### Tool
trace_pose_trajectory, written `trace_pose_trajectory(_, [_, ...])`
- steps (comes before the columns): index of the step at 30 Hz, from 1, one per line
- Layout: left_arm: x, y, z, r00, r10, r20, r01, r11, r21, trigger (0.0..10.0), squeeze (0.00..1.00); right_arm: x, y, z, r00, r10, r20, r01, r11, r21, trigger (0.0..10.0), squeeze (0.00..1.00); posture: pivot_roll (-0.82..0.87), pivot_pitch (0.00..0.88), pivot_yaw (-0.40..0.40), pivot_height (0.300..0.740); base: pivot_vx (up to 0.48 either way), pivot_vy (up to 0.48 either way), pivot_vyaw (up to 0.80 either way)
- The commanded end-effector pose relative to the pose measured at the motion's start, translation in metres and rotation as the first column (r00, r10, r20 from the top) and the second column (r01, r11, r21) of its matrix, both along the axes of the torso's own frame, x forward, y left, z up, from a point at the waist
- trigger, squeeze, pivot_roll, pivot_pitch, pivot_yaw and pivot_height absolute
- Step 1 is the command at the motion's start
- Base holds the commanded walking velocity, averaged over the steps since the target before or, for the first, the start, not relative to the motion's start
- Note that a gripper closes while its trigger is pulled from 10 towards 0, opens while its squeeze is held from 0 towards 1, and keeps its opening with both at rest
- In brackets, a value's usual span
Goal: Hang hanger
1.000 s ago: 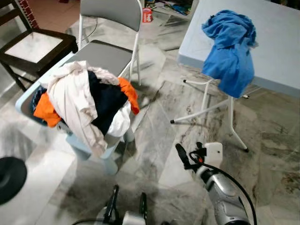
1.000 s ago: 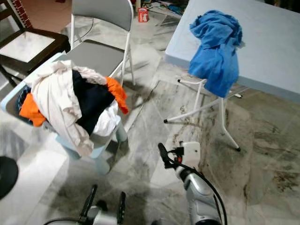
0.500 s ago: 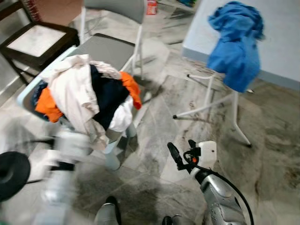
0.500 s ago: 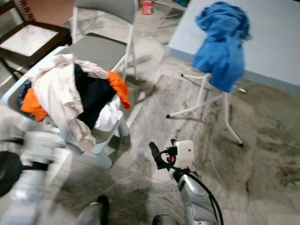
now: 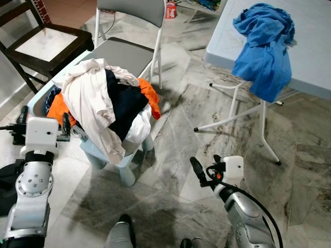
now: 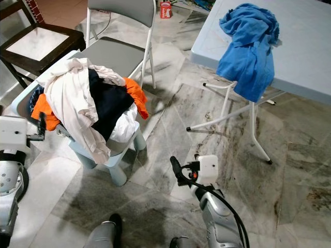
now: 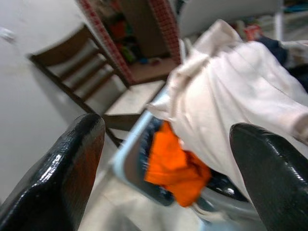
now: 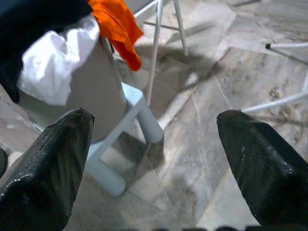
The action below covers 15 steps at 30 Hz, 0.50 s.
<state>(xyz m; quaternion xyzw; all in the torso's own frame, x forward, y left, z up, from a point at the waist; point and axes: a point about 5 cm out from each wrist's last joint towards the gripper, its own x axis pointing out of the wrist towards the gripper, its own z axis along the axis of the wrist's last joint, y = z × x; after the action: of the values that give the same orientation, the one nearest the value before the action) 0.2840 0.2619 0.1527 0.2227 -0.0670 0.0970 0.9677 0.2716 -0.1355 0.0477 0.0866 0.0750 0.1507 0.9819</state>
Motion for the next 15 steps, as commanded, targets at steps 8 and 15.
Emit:
trace_pose_trajectory(8, [0.006,-0.061,-0.005,0.982,-0.187,0.023,0.188,0.982,-0.037,10.0,0.00,0.013,-0.005,0.035,0.984,-0.105,0.143,0.105,0.994,0.009,10.0,0.00,0.10,0.227,-0.048,0.740,0.000,0.000,0.00])
trace_pose_trajectory(15, [0.004,-0.073,-0.021,0.994,-0.107,0.022,0.109,0.968,-0.227,10.0,0.00,0.019,-0.009,0.050,0.970,-0.159,0.184,0.160,0.987,0.010,10.0,0.00,0.10,0.217,-0.053,0.740,0.000,0.000,0.00])
